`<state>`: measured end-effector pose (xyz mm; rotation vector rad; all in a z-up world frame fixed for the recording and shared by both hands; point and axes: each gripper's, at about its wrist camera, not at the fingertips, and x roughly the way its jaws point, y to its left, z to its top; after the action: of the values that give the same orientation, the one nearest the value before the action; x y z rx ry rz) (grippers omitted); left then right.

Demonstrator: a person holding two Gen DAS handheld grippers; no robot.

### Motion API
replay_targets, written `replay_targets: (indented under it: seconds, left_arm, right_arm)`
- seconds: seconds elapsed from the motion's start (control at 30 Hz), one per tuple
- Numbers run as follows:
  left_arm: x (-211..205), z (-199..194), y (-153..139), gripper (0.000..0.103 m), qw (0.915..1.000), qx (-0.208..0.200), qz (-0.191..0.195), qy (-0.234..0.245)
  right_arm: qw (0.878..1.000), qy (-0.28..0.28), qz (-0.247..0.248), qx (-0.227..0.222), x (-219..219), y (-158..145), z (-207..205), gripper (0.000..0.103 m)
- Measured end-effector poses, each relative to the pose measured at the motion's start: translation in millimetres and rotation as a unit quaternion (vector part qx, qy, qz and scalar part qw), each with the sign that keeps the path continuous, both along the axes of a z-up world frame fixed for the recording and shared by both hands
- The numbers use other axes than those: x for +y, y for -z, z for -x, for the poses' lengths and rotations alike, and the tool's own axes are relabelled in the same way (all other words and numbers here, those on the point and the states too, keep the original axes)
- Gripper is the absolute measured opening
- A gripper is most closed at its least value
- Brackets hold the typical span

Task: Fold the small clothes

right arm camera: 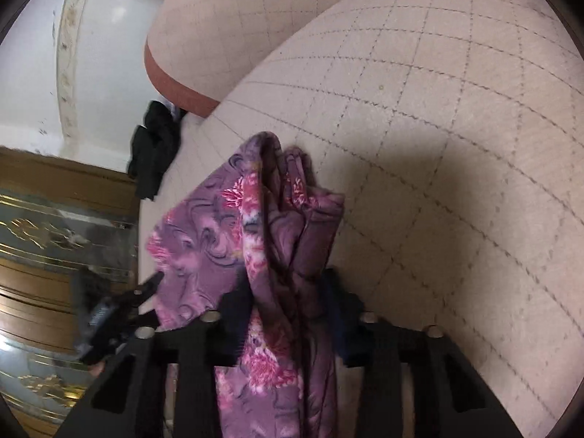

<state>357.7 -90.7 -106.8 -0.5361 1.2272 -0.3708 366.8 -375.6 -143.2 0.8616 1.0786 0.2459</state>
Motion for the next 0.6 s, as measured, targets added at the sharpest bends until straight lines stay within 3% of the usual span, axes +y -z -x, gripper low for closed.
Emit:
replay_targets:
  seconds: [0.1, 0.17, 0.23, 0.3, 0.4, 0.47, 0.5, 0.6]
  left_arm:
    - [5.4, 9.5, -20.9, 0.016, 0.9995, -0.011, 0.024, -0.015]
    - [-0.4, 13.9, -27.5, 0.016, 0.9994, -0.032, 0.0, -0.011]
    - [-6.4, 7.3, -6.2, 0.019, 0.9997, -0.012, -0.022, -0.006]
    - [-1.9, 3.5, 1.0, 0.048, 0.9994, 0.002, -0.033, -0.007]
    - [13.2, 7.9, -5.4, 0.054, 0.9984, 0.047, -0.02, -0.025]
    - [17.6, 18.7, -15.5, 0.056, 0.998, 0.05, -0.033, -0.02]
    - [19.2, 29.7, -24.3, 0.059, 0.9981, 0.043, -0.04, -0.016]
    - [19.1, 59.6, -29.4, 0.066, 0.9976, 0.035, -0.057, 0.018]
  right_arm:
    - [0.999, 0.006, 0.041, -0.015, 3.9, -22.7, 5.9, 0.01]
    - [0.996, 0.001, 0.074, -0.044, 8.4, -44.8, 11.9, 0.01]
    - [0.995, -0.007, 0.092, -0.025, 11.9, -34.9, 6.7, 0.01]
    - [0.994, -0.018, 0.112, -0.005, 17.6, -16.1, -0.3, 0.013]
    - [0.993, -0.02, 0.114, -0.014, 17.4, -32.0, 5.7, 0.03]
    - [0.994, -0.006, 0.108, -0.019, 11.1, -41.4, 21.1, 0.05]
    - [0.994, -0.001, 0.107, -0.021, 9.1, -43.8, 29.8, 0.056]
    - [0.995, -0.005, 0.095, -0.022, 13.5, -42.6, 64.7, 0.058]
